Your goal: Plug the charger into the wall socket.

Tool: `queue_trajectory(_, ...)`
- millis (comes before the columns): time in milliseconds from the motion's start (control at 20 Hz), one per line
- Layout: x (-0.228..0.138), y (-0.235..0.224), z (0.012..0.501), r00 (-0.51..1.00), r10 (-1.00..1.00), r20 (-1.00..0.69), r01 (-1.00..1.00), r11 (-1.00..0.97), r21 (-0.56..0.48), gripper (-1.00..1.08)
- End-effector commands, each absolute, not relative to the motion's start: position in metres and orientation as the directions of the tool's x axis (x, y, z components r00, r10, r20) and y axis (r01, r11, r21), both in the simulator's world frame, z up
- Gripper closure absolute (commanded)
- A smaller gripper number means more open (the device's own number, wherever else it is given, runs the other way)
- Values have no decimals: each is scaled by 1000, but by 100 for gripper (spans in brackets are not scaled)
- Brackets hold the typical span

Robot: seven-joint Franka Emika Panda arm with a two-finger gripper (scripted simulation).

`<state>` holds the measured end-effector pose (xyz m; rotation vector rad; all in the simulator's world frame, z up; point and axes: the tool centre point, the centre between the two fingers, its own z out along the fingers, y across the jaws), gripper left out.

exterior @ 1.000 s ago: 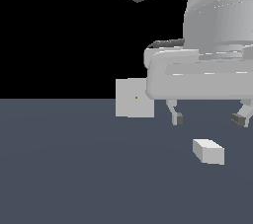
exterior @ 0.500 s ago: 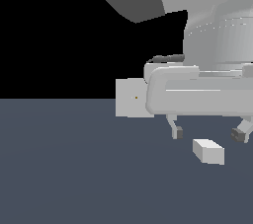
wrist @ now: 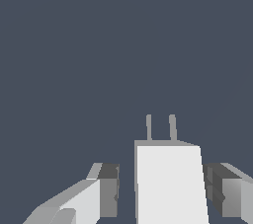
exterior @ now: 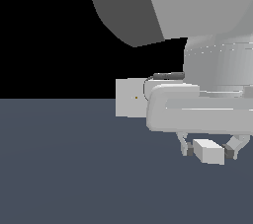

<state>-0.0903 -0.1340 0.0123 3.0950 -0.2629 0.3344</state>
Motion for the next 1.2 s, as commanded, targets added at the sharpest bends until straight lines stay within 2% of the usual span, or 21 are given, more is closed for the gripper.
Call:
queue_trajectory(0, -90, -134, 12, 963, -165, 215, -168, -986, -1, 108)
queue_trajectory(650, -89, -131, 14, 963, -166, 215, -169, -986, -1, 108)
queue_trajectory(1150, -78, -97, 37, 961, -172, 216, -175, -984, -2, 108)
